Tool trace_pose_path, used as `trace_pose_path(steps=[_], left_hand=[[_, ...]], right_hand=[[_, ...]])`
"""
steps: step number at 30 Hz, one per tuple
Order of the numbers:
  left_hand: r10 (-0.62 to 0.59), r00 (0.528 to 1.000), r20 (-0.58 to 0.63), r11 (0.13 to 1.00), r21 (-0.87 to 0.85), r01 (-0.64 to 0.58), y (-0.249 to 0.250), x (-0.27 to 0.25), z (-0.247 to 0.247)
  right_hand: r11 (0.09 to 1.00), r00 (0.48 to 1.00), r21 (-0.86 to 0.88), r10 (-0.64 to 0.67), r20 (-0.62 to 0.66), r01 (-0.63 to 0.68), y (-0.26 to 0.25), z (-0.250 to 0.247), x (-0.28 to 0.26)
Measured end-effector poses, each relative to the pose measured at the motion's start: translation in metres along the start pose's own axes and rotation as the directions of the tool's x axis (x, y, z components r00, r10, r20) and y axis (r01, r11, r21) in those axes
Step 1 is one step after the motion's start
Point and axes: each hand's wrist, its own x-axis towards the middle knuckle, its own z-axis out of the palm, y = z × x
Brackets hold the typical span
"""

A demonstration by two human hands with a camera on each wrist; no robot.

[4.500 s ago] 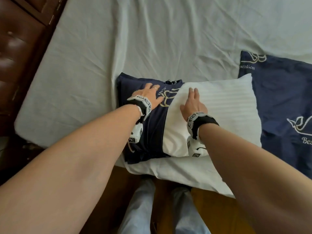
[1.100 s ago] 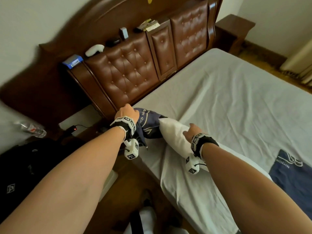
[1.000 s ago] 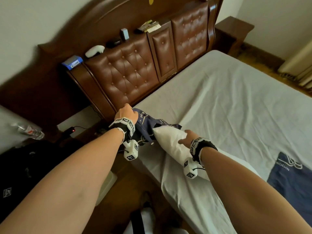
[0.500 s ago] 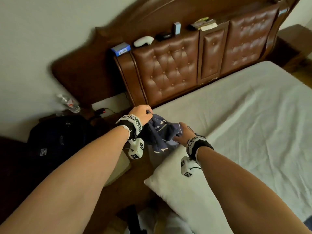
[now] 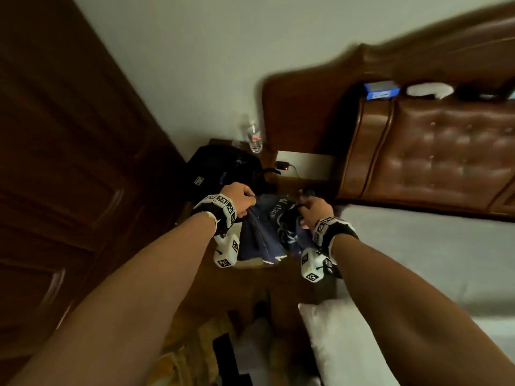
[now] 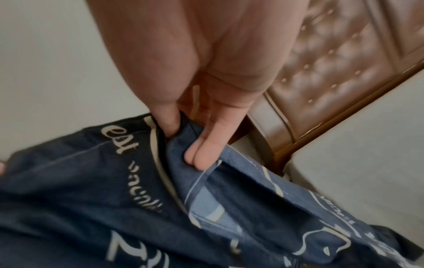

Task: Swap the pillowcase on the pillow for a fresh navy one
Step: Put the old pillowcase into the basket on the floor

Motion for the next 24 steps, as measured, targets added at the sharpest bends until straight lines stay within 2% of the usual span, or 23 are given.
trace_pose_path(steps=[3,6,9,11,13,17,20,24], left_hand=[[-0.108,0.991,0.075,0.984,-0.132,0.118,-0.055,0.018,-0.001],[-0.173,0.971,0.162,0.965,-0.17,0.2,-0.112,0.044,0.019],[-0.174,0.959,0.226,0.962,-0.17,0.214,-0.147,0.074,0.041],[-0.133,0.956,0.261,0.976,-0.134,0.173,-0.16,0.098,0.05],[-0.096,0.948,0.305,0.974,-0.169,0.153,-0.168,0.121,0.058],[-0.083,0.911,0.404,0.952,-0.238,0.192,-0.18,0.161,0.07],[-0.147,0.872,0.467,0.955,-0.163,0.248,-0.188,0.178,0.075],[-0.226,0.87,0.438,0.965,-0.019,0.26,-0.199,0.182,0.078]], right_hand=[[0.998,0.995,0.028,-0.051,0.086,0.049,-0.04,0.036,0.019],[0.989,0.98,-0.091,-0.101,0.169,0.118,-0.066,0.068,0.037],[0.985,0.965,-0.156,-0.035,0.261,0.078,-0.074,0.097,0.062],[0.986,0.959,-0.163,0.024,0.282,0.023,-0.072,0.117,0.085],[0.984,0.958,-0.175,0.064,0.278,-0.015,-0.071,0.133,0.105],[0.959,0.931,-0.283,0.114,0.346,-0.012,-0.071,0.166,0.138],[0.913,0.894,-0.407,0.2,0.402,-0.021,-0.061,0.186,0.157],[0.892,0.851,-0.419,0.347,0.394,-0.169,-0.044,0.182,0.16]])
